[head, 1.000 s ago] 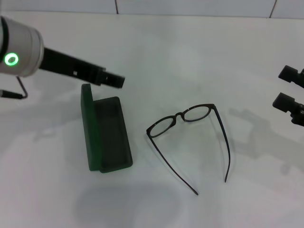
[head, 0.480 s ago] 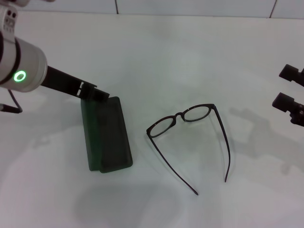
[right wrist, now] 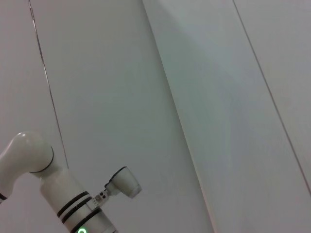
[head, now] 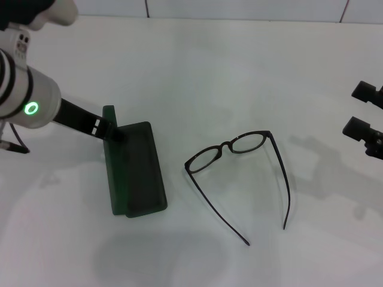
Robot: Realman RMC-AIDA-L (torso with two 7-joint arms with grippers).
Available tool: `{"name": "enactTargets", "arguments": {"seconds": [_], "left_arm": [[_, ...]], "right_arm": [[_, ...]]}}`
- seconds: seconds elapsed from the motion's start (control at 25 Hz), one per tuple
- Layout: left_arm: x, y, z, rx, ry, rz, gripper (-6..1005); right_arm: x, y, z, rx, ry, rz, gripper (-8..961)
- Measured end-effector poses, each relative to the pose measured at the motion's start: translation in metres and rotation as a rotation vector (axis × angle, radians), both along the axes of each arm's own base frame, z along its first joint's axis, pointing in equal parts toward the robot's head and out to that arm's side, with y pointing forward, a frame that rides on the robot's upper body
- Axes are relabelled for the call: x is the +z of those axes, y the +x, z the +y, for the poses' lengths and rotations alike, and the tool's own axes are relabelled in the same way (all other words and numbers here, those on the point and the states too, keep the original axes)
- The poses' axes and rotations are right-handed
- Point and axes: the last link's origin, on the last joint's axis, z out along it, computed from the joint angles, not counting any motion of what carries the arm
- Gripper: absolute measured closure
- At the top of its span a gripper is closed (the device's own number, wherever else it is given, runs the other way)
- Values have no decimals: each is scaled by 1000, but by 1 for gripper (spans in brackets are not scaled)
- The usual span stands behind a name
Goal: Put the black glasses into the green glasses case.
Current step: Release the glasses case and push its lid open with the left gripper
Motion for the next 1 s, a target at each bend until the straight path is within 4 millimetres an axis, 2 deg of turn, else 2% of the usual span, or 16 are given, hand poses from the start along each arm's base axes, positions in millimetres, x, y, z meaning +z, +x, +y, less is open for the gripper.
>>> {"name": "enactTargets", "arguments": {"seconds": [0.56,0.84,1.0], "left_arm": [[-14,-15,3,53,-48,-4,266],[-13,-14,1,36,-47,6,269],[-14,-15,0,31,-57,12,435]], "right_arm": [[-4,6,-6,-21,-1,4,68],[-5,9,-11,-29,-8,16,69],[-5,9,-12,-28,-9,19,69]]}}
